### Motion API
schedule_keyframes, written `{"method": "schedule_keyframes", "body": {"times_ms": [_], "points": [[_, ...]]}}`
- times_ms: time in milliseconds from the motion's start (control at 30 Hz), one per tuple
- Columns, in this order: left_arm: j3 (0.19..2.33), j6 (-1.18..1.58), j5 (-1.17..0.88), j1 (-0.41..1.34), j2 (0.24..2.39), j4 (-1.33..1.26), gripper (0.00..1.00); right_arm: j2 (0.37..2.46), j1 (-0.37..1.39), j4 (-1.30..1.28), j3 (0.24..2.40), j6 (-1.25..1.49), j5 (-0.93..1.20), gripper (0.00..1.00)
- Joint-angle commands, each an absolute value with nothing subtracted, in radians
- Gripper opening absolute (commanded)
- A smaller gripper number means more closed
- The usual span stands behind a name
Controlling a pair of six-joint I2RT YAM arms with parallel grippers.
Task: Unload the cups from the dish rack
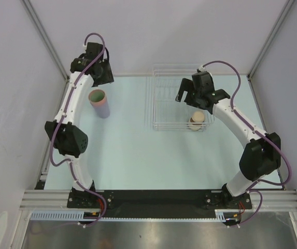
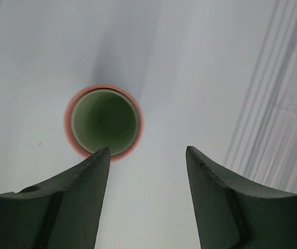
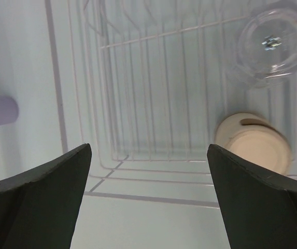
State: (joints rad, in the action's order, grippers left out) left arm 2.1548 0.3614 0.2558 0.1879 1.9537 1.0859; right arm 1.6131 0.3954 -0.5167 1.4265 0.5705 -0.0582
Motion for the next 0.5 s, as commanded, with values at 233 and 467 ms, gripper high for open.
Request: {"method": "schedule_keyframes", "body": {"times_ms": [233, 467], "points": [[1.666, 0.545, -0.333, 0.268, 1.444, 0.502, 0.66, 1.641, 0.399, -0.571, 1.499, 0.39, -0.44, 1.0], [1.464, 0.495, -0.307, 0.475, 1.336, 0.439, 0.66, 1.742, 0.388, -0.557, 1.564, 0.376, -0.483, 1.0]]}}
